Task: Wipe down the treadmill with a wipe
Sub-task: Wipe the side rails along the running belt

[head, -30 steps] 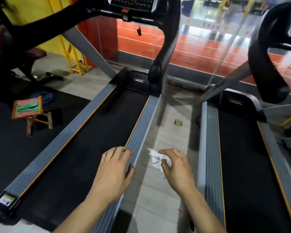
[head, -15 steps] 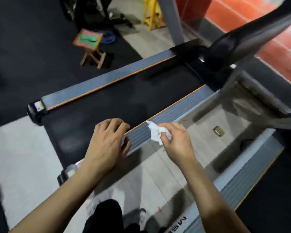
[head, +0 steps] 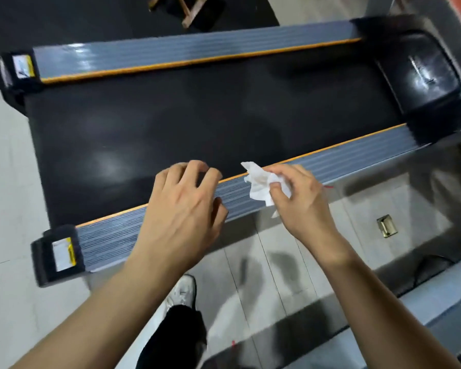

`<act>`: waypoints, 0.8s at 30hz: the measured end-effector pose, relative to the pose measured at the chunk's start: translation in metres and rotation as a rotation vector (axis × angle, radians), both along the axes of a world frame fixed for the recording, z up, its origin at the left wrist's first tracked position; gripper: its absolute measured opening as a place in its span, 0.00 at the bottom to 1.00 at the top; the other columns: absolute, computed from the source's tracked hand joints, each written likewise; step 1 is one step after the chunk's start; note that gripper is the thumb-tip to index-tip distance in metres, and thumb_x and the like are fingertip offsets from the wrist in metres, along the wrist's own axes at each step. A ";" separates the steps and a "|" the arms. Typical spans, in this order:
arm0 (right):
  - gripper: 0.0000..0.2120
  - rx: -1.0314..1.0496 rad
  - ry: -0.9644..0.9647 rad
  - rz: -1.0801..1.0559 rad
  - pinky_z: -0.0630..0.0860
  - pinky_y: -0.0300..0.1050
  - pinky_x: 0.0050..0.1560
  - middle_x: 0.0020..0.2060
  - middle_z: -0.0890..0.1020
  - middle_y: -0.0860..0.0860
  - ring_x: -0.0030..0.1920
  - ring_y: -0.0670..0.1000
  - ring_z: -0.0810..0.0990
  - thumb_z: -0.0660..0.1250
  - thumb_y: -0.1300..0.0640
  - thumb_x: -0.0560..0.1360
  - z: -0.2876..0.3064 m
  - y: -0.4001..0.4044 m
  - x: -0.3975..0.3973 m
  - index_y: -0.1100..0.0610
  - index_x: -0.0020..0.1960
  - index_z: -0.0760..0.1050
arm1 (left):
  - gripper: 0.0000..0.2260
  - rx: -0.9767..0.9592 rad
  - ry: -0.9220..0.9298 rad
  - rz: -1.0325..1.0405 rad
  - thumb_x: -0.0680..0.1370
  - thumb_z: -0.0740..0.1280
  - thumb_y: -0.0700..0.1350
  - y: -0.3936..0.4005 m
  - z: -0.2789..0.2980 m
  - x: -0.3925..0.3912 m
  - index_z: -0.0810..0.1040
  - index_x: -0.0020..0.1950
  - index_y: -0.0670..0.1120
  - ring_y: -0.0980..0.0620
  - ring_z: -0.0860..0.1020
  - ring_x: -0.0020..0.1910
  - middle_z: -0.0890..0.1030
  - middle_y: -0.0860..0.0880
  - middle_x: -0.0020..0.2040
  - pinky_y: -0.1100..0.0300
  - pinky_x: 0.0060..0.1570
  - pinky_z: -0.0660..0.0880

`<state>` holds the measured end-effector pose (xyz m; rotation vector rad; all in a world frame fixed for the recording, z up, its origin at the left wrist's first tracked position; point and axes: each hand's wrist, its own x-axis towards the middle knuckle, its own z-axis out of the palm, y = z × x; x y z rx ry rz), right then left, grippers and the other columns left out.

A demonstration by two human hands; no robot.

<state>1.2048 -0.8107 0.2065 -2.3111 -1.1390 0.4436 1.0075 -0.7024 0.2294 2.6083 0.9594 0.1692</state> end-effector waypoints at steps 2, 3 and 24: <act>0.14 -0.012 -0.009 0.003 0.71 0.41 0.58 0.55 0.80 0.43 0.58 0.47 0.76 0.64 0.59 0.79 -0.046 0.007 0.023 0.47 0.60 0.80 | 0.17 0.003 0.008 -0.011 0.77 0.59 0.52 0.007 -0.046 0.021 0.77 0.61 0.46 0.41 0.74 0.58 0.77 0.46 0.58 0.46 0.57 0.70; 0.14 -0.017 -0.019 0.003 0.70 0.39 0.57 0.55 0.80 0.43 0.57 0.46 0.76 0.64 0.59 0.79 -0.069 0.008 0.036 0.46 0.60 0.79 | 0.17 0.002 0.014 -0.019 0.77 0.59 0.51 0.009 -0.069 0.033 0.77 0.61 0.46 0.41 0.74 0.57 0.77 0.46 0.58 0.46 0.56 0.70; 0.11 0.154 0.009 -0.160 0.78 0.45 0.53 0.52 0.81 0.47 0.54 0.50 0.79 0.65 0.60 0.80 -0.341 -0.093 0.370 0.53 0.60 0.80 | 0.19 0.000 0.192 -0.214 0.75 0.63 0.51 -0.060 -0.327 0.367 0.77 0.64 0.45 0.37 0.76 0.59 0.77 0.43 0.62 0.41 0.58 0.73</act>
